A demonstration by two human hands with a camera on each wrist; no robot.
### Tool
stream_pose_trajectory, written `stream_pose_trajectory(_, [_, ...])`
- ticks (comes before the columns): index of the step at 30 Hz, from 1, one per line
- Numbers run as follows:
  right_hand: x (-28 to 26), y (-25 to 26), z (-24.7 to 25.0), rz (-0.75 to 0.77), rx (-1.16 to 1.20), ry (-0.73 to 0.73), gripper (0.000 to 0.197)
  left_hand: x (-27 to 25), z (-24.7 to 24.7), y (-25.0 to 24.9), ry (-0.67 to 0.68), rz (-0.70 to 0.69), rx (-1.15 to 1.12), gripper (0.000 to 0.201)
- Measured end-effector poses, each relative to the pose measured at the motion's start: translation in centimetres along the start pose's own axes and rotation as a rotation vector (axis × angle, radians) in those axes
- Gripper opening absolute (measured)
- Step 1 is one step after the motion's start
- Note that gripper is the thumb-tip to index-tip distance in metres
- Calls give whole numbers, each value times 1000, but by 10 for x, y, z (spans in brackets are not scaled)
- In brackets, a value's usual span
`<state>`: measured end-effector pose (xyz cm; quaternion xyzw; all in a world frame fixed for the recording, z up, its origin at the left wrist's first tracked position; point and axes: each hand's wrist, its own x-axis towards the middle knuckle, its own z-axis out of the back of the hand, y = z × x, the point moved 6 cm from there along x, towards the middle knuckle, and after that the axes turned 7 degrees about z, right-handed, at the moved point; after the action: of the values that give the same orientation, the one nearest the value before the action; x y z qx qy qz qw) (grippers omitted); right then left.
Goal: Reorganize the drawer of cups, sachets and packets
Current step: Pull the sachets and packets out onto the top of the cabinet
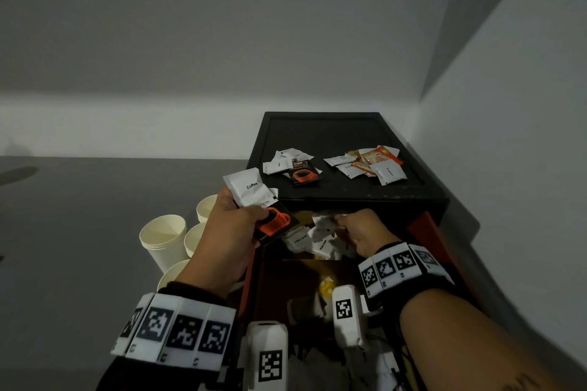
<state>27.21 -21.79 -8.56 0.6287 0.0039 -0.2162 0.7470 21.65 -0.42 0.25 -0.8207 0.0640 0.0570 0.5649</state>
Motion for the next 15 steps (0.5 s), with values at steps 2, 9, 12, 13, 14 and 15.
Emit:
stream_pose_trajectory(2, [-5, 2, -2, -22, -113, 64, 30, 1, -1, 1, 15, -2, 11, 49])
stream_pose_trajectory(9, [-47, 53, -7, 146, -681, 359, 30, 3, -10, 3, 126, -4, 122, 53])
stream_pose_trajectory(12, [-73, 91, -16, 299, -313, 459, 34, 3, -18, 2, 177, -20, 164, 53])
stream_pose_trajectory(13, [-78, 104, -20, 384, -233, 467, 32, 3, -21, 2, 190, -24, 179, 54])
stream_pose_trajectory(14, [-83, 116, -24, 471, -221, 473, 30, 4, -23, 3, 196, -22, 190, 55])
stream_pose_trajectory(15, [-86, 125, -29, 557, -280, 464, 27, 5, -25, 3, 200, -21, 196, 56])
